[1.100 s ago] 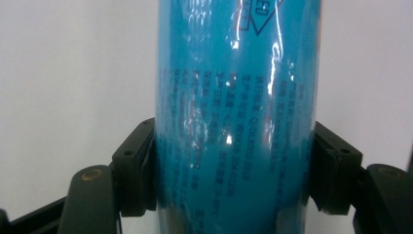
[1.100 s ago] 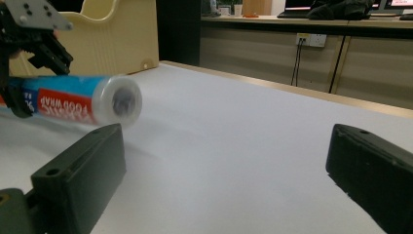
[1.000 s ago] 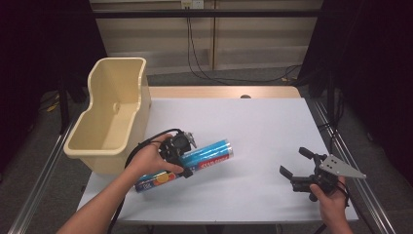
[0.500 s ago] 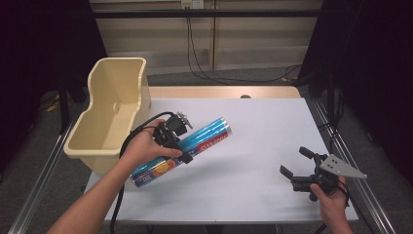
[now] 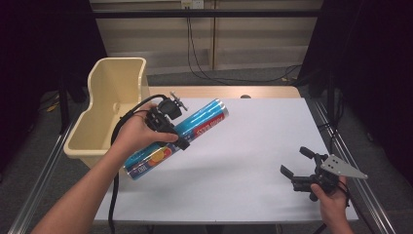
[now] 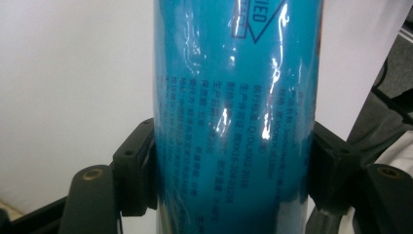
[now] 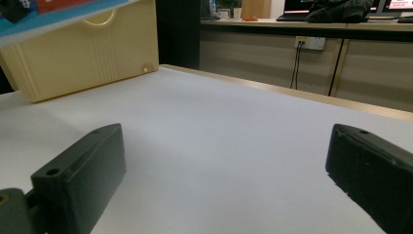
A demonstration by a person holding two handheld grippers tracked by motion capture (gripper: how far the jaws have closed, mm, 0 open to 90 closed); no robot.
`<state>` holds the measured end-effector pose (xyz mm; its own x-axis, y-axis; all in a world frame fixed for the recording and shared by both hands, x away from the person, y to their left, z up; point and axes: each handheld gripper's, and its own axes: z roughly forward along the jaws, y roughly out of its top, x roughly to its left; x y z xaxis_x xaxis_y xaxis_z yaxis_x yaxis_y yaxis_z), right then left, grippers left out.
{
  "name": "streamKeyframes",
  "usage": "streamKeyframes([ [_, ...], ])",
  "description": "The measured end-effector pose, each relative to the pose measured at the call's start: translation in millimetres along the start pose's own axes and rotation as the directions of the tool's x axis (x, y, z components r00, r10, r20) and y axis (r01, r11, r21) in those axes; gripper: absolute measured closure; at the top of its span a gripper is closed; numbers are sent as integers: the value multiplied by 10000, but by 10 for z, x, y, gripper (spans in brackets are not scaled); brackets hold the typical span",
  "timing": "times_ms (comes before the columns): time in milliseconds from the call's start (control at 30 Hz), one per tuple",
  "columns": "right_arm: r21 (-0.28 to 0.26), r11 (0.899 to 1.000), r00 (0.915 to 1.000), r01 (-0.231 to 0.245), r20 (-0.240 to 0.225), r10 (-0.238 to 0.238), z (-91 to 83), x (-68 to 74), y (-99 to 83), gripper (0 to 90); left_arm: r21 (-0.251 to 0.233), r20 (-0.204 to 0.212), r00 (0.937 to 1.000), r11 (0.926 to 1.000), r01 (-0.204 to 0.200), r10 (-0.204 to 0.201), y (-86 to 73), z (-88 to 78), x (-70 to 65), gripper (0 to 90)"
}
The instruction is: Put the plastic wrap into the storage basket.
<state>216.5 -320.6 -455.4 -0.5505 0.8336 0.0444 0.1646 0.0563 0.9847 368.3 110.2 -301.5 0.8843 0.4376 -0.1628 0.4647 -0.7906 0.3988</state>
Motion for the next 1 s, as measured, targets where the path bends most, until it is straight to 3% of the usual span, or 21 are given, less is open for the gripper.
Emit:
streamKeyframes([
  [267, -10, 10000, 10000, -13, -10, 13, 2, 1, 0, 5, -215, 45, 9996, 9993, 295, -294, 15, -190, 18, 320],
  [600, -41, 10000, 10000, -64, -12, 64, -2, 0, 3, 4, -360, -297, 9967, 9966, 748, -758, -11, -469, 61, 320],
  [700, -20, 10000, 10000, -14, -12, 14, 0, 1, 2, 4, -430, -386, 9930, 9930, 1101, -1117, -49, -568, 94, 320],
  [1000, -17, 10000, 10000, -12, -6, 12, 3, 9, 4, 4, -575, -540, 9846, 9849, 1631, -1662, -117, -737, 138, 320],
])
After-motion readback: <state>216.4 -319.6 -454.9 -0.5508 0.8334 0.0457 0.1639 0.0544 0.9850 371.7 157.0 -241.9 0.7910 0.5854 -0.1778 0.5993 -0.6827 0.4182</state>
